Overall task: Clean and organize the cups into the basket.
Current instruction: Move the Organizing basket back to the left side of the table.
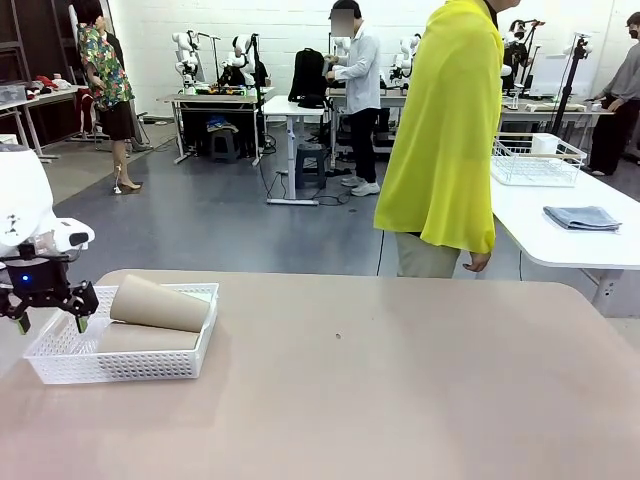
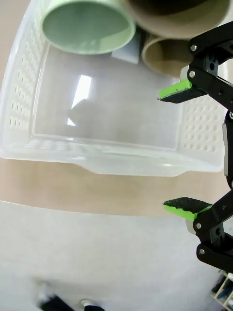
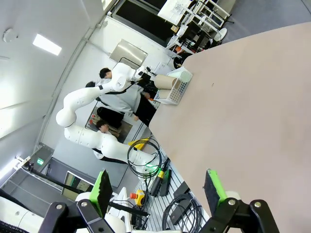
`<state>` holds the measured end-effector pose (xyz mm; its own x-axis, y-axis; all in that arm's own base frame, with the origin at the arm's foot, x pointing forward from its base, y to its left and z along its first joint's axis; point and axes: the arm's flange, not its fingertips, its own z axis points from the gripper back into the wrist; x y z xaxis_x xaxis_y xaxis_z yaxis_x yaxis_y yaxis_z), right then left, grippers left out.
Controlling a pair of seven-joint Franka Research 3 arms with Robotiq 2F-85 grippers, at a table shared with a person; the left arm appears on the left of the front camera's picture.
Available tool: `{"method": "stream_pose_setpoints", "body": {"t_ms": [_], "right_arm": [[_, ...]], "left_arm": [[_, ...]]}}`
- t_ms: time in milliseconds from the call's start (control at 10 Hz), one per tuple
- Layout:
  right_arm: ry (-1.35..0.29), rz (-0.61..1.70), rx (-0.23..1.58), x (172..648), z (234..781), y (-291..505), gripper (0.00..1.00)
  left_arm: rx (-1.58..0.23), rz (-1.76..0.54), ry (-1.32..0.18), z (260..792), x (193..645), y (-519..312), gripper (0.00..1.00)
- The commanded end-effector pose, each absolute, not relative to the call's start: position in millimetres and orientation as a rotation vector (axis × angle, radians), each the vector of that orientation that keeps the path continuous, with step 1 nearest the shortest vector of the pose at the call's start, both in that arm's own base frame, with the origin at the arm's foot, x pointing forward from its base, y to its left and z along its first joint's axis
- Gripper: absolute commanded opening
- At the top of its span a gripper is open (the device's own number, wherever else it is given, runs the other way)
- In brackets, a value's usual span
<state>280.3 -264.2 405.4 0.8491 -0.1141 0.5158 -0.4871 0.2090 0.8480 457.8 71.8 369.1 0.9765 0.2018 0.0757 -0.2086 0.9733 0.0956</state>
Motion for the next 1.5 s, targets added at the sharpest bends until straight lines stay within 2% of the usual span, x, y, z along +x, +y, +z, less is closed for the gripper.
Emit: {"method": "stream_pose_setpoints", "body": {"t_ms": [0,200,500,600,1100,1200,1400], "right_arm": [[-0.53,0.269,1.339,277.6,405.1,-261.0,1.0],[-0.53,0.269,1.339,277.6,405.1,-261.0,1.0],[-0.53,0.269,1.339,277.6,405.1,-261.0,1.0],[-0.53,0.269,1.339,277.6,405.1,-261.0,1.0],[-0.53,0.269,1.339,277.6,405.1,-261.0,1.0],[-0.53,0.269,1.339,277.6,405.1,-261.0,1.0],[-0.53,0.269,1.339,277.6,405.1,-261.0,1.0]], "left_arm": [[0.06,0.315,-0.129,420.7,399.7,41.9,1.0],[0.102,0.363,-0.195,452.3,355.6,15.8,1.0],[0.128,0.328,-0.272,461.0,317.0,-25.9,1.0],[0.112,0.335,-0.227,473.8,346.6,0.0,1.0],[0.121,0.346,-0.22,476.2,344.8,-3.4,1.0],[-0.158,0.247,-0.054,490.8,355.7,28.9,1.0],[-0.566,0.114,0.029,504.4,359.2,98.3,1.0]]}}
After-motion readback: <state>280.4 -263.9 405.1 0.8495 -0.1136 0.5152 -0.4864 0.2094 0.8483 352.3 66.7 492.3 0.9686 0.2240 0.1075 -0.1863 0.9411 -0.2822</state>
